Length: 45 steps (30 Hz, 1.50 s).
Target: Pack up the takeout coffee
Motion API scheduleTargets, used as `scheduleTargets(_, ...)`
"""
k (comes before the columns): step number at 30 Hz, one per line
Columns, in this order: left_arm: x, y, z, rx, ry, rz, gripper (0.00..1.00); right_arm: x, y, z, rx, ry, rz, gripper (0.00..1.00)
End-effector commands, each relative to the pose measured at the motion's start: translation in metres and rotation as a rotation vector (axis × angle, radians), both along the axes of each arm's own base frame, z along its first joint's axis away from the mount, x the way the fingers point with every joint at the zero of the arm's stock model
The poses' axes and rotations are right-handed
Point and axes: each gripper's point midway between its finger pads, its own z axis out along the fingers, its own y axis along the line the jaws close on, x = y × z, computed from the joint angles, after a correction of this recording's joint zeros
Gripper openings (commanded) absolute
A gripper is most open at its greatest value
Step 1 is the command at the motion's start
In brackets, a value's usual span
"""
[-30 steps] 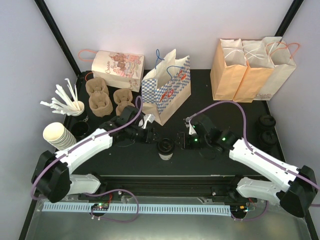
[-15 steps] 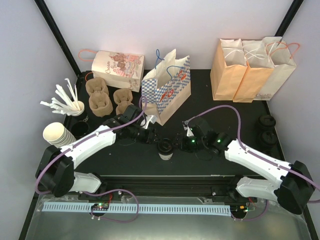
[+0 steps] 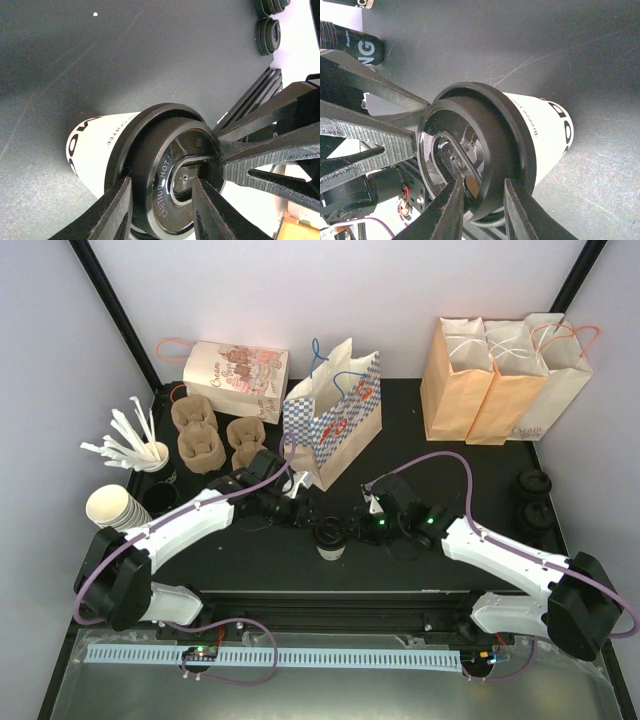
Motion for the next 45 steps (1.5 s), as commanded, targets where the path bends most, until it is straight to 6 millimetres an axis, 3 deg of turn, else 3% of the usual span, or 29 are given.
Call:
scheduleTargets(1,-0.003,0.006,-0.017,0.046,0.035,0.002,0.35,-0.002,0.0,-0.009,-0.008,0.011,0.004,0.26)
scheduleTargets(13,-0.017,0.014,-0.048,0.062,0.078,0.005,0.34,-0.017,-0.011,-0.041,-0.024,0.064,0.007,0.26)
scheduleTargets(21,-0.034,0.022,-0.078,0.067,0.133,0.033,0.33,-0.031,-0.023,-0.079,-0.079,0.118,0.012,0.25)
scheduleTargets(29,-0.048,0.027,-0.095,0.095,0.163,0.035,0.33,-0.032,-0.029,-0.089,-0.121,0.123,0.012,0.25)
scheduleTargets(35,-0.051,0.028,-0.088,0.094,0.149,0.039,0.33,-0.025,-0.028,-0.081,-0.138,0.086,0.012,0.26)
scheduleTargets(45,-0.045,0.029,-0.051,0.086,0.085,0.043,0.35,0.015,-0.009,-0.036,-0.122,-0.026,0.032,0.26)
